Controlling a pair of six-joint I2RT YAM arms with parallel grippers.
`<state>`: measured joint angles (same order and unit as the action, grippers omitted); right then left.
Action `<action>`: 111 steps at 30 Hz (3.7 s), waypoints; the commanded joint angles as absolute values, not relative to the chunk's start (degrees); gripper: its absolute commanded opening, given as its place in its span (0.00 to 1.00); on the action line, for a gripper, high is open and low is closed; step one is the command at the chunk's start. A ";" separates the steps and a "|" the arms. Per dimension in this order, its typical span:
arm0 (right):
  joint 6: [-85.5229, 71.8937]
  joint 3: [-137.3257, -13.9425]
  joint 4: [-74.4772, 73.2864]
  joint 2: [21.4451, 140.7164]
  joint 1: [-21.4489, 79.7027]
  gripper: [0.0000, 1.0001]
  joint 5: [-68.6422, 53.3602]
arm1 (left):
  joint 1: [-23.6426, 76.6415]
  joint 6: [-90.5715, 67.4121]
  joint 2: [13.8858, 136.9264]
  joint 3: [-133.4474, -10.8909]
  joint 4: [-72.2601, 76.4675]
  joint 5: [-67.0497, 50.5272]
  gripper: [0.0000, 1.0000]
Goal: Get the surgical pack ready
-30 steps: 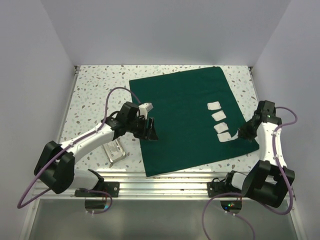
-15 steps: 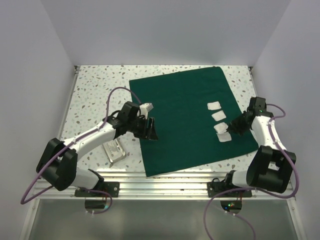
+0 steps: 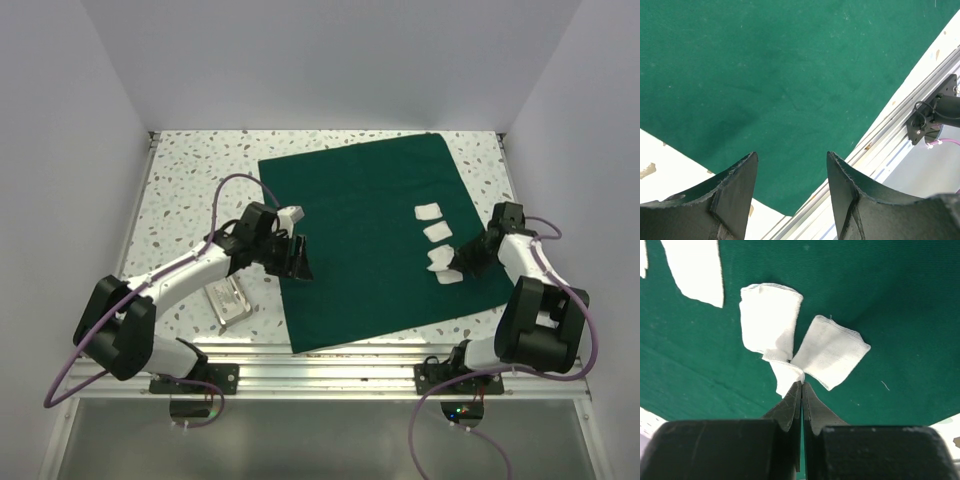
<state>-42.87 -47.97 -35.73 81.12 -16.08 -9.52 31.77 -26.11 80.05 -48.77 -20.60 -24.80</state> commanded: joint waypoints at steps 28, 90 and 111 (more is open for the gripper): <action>-34.63 -50.18 -38.84 86.48 -17.93 0.00 -1.06 | 29.53 -24.17 81.12 -49.66 -20.22 -26.72 0.61; -32.96 -53.87 -36.29 93.43 -17.93 0.15 -0.88 | 28.83 -24.43 82.53 -48.96 -19.07 -27.95 0.61; -31.82 -56.25 -38.06 94.22 -17.84 0.14 -0.97 | 28.48 -24.52 82.79 -48.69 -18.63 -28.39 0.61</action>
